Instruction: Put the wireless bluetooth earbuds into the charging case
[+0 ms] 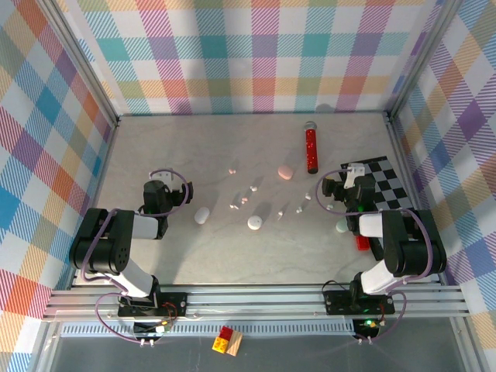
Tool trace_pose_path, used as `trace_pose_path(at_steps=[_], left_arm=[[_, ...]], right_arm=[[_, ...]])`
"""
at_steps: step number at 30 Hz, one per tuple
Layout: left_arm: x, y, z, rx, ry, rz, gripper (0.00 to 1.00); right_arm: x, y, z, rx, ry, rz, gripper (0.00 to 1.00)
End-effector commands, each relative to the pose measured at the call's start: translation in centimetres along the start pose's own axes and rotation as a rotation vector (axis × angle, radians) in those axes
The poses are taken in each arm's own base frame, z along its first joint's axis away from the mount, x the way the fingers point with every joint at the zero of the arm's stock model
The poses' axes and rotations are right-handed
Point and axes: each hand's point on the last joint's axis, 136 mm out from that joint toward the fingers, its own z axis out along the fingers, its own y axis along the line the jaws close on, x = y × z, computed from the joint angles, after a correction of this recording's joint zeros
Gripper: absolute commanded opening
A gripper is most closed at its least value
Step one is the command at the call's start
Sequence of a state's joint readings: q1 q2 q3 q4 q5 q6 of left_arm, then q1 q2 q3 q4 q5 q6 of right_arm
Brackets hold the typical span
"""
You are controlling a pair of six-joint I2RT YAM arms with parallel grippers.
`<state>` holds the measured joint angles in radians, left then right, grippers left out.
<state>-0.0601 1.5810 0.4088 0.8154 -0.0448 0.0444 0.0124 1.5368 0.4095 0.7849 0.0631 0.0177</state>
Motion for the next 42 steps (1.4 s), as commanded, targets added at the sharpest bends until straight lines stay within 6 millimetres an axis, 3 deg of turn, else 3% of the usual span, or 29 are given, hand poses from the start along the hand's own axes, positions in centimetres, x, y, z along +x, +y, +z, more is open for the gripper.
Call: trace_pose_path(at_steps=[1, 8, 12, 21, 25, 29, 34, 42], left_arm=[[-1.3, 0.1, 0.2, 0.003, -0.037, -0.014, 1.00], [-1.4, 0.1, 0.1, 0.003, -0.042, -0.013, 1.00], [-2.4, -0.4, -0.5, 0.016, -0.046, 0.002, 1.00], [-7.1, -4.7, -4.6, 0.034, -0.003, 0.139, 1.00], [-6.9, -6.6, -6.4, 0.059, 0.103, 0.144, 1.00], [-4.8, -7.8, -7.8, 0.104, 0.293, 0.153, 1.00], [-1.1, -9.1, -9.6, 0.198, 0.588, 0.198, 1.00], [2.7, -10.1, -9.4, 0.202, 0.810, 0.307, 0.95]], right_arm=[[-1.3, 0.3, 0.0, -0.006, -0.043, 0.006, 0.99], [-1.3, 0.3, -0.1, -0.006, -0.046, 0.006, 0.99], [-1.9, 0.3, -0.2, -0.004, -0.040, 0.006, 0.99], [-6.2, 1.4, -4.1, -0.041, -0.056, 0.042, 0.99], [-8.5, 4.1, -6.5, -0.162, -0.069, 0.093, 0.99], [-8.9, 7.9, -8.7, -0.344, -0.046, 0.145, 0.99], [-7.6, 13.1, -10.8, -0.533, 0.010, 0.145, 0.99], [-3.2, 19.7, -12.3, -0.678, 0.109, 0.205, 0.99]])
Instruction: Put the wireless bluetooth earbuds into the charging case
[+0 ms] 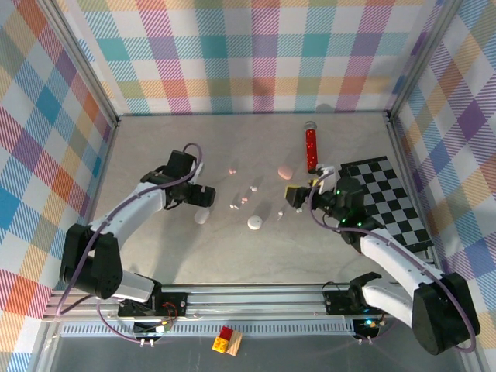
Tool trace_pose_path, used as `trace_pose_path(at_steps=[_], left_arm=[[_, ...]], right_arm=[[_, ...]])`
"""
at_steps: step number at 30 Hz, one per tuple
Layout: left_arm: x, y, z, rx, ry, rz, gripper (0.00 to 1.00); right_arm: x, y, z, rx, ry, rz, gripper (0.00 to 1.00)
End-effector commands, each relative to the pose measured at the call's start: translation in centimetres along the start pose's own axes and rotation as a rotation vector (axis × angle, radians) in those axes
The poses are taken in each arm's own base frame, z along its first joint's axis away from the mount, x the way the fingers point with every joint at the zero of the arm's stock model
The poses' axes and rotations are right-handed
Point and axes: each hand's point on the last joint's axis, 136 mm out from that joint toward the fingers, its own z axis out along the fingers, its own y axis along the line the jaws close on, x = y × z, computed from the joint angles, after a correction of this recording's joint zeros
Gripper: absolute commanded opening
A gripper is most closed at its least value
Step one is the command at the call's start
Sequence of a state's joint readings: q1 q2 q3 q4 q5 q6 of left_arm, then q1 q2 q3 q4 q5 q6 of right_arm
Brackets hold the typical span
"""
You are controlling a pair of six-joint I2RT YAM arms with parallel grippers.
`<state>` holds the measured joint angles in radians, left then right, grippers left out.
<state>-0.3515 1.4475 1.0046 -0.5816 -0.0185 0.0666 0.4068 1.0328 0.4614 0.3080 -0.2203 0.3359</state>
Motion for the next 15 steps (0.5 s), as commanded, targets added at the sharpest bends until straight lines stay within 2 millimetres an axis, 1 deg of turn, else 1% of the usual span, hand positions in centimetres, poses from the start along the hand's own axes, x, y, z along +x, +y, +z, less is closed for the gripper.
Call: trace_pose_path(at_steps=[1, 4, 6, 7, 8, 11, 15], left_arm=[[3.0, -1.0, 0.7, 0.008, 0.171, 0.054, 0.94], [4.0, -1.2, 1.8, -0.004, 0.257, 0.080, 0.89], [4.7, -1.1, 2.4, -0.024, 0.303, 0.106, 0.87], [4.9, -1.1, 2.5, -0.028, 0.321, 0.117, 0.83], [5.1, -1.1, 2.7, -0.028, 0.335, 0.123, 0.82], [5.7, -1.4, 3.1, -0.017, 0.362, 0.133, 0.79], [5.8, -1.6, 3.9, -0.006, 0.375, 0.130, 0.74]], right_arm=[[1.6, 1.5, 1.0, -0.047, 0.024, 0.068, 0.99], [2.9, 2.1, 1.7, -0.055, 0.065, 0.071, 0.99], [3.4, 2.2, 2.1, -0.057, 0.078, 0.070, 0.99], [3.5, 2.2, 2.2, -0.054, 0.081, 0.068, 0.99], [3.5, 2.1, 2.3, -0.051, 0.082, 0.069, 0.99], [3.4, 1.9, 2.5, -0.041, 0.078, 0.064, 0.99], [3.7, 1.9, 2.7, -0.039, 0.091, 0.057, 0.99]])
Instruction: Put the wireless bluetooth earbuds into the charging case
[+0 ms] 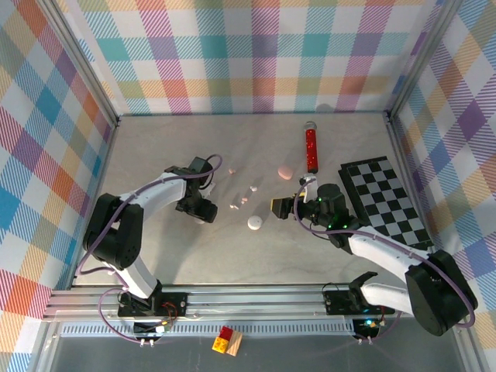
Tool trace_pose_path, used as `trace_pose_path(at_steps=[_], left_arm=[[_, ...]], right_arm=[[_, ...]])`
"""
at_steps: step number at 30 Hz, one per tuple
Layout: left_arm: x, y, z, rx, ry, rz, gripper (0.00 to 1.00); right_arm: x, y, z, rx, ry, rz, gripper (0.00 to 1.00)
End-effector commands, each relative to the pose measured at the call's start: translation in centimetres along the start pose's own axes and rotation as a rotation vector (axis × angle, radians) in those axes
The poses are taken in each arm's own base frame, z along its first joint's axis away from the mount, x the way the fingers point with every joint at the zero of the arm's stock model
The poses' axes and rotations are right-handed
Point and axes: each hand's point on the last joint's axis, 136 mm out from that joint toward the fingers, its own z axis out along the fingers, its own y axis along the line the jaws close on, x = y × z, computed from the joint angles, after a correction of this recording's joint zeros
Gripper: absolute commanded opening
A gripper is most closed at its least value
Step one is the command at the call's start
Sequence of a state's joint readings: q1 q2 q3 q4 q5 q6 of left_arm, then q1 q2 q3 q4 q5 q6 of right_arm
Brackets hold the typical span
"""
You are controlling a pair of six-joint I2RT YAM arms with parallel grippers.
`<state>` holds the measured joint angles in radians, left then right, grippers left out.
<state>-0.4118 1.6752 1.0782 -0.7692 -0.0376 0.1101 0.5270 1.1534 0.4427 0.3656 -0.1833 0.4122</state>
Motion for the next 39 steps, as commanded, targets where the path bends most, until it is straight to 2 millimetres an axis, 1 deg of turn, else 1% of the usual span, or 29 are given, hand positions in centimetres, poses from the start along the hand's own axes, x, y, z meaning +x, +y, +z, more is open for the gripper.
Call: trace_pose_path(at_steps=[1, 5, 8, 10, 12, 15, 19, 21, 24, 26, 28, 33, 35, 39], left_arm=[[0.1, -0.5, 0.1, 0.010, 0.039, 0.024, 0.74], [-0.1, -0.7, 0.7, 0.017, 0.052, 0.027, 0.66], [0.0, -0.8, 1.2, 0.019, 0.062, 0.029, 0.57], [0.0, -1.0, 1.4, 0.025, 0.069, 0.031, 0.53], [0.0, -1.0, 1.5, 0.025, 0.069, 0.032, 0.52], [-0.1, -1.3, 1.5, 0.033, 0.067, 0.037, 0.44], [-0.4, -1.6, 1.1, 0.040, 0.047, 0.042, 0.38], [-0.9, -1.8, 0.4, 0.050, 0.017, 0.044, 0.38], [-2.1, -2.6, -0.9, 0.081, -0.055, 0.064, 0.38], [-3.0, -3.6, -2.1, 0.111, -0.122, 0.111, 0.38], [-4.1, -4.9, -3.3, 0.155, -0.204, 0.153, 0.38], [-6.5, -7.4, -6.3, 0.268, -0.410, 0.230, 0.38], [-6.9, -8.7, -7.4, 0.308, -0.489, 0.291, 0.38], [-6.9, -11.8, -9.6, 0.406, -0.626, 0.429, 0.38]], right_arm=[[-0.5, 0.3, 0.3, -0.011, -0.018, -0.001, 0.99], [-0.1, 0.1, 0.4, -0.006, -0.006, 0.010, 0.99], [0.1, 0.1, 0.4, -0.002, -0.003, 0.015, 0.99], [0.2, -0.1, 0.4, 0.004, -0.001, 0.016, 0.99], [0.1, -0.2, 0.4, 0.010, -0.001, 0.016, 0.99], [0.0, -0.5, 0.5, 0.027, -0.004, 0.028, 0.99], [-0.2, -1.2, 0.7, 0.072, 0.000, 0.084, 0.99], [-0.2, -1.6, 0.7, 0.113, 0.023, 0.142, 0.99], [-0.3, -1.1, 0.7, 0.106, 0.059, 0.224, 0.99], [-0.3, -0.1, 0.9, 0.068, 0.103, 0.262, 0.99], [-0.3, 1.4, 1.1, 0.010, 0.154, 0.288, 0.99], [-0.4, 3.5, 1.2, -0.088, 0.219, 0.360, 0.99], [-0.5, 4.3, 1.3, -0.128, 0.237, 0.381, 1.00], [-0.9, 6.0, 1.4, -0.226, 0.266, 0.412, 0.93]])
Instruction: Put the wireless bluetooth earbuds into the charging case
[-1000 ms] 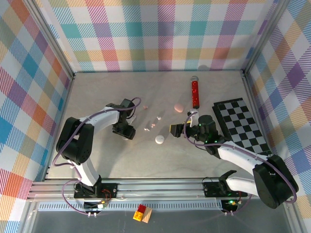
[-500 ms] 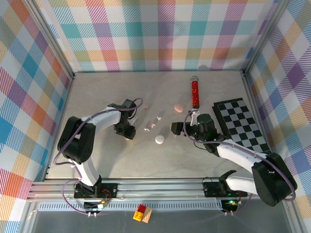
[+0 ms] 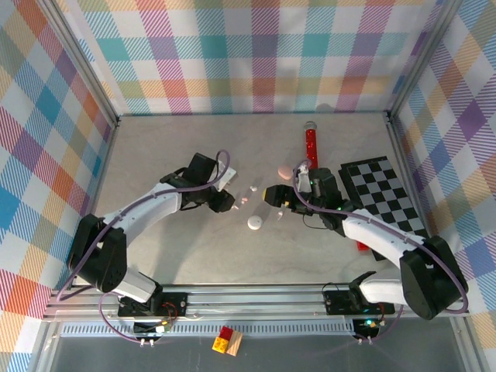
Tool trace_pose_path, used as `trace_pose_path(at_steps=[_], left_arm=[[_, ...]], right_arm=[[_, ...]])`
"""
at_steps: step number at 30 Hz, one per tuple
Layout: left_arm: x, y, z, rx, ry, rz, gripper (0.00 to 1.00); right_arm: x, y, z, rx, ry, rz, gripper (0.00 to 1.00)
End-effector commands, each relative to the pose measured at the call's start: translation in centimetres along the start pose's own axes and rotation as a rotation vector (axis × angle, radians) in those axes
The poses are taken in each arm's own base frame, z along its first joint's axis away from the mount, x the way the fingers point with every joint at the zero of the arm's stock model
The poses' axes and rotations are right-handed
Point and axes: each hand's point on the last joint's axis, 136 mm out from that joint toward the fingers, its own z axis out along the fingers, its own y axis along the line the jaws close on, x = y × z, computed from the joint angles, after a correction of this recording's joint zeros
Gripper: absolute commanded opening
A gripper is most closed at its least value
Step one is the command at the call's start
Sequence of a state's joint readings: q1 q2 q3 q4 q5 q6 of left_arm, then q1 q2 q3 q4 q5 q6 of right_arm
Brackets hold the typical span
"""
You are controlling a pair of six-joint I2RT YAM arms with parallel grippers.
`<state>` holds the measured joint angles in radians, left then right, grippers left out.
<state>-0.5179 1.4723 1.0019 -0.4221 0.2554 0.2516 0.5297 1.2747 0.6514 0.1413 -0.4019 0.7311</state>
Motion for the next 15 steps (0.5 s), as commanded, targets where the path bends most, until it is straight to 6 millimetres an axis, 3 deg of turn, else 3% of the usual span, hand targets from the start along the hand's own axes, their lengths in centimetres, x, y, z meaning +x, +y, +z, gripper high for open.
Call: trace_pose_path(at_steps=[1, 8, 15], left_arm=[[-3.0, -3.8, -1.0, 0.137, -0.178, 0.165, 0.38], [-4.1, -7.3, -2.1, 0.201, -0.305, 0.347, 0.38], [-3.9, -8.8, -1.6, 0.202, -0.298, 0.448, 0.38]], right_arm=[[0.0, 3.0, 0.1, -0.128, 0.059, 0.038, 0.90], [0.4, 3.8, 0.6, -0.168, 0.129, 0.062, 0.79], [0.8, 4.5, 1.2, -0.222, 0.187, 0.091, 0.71]])
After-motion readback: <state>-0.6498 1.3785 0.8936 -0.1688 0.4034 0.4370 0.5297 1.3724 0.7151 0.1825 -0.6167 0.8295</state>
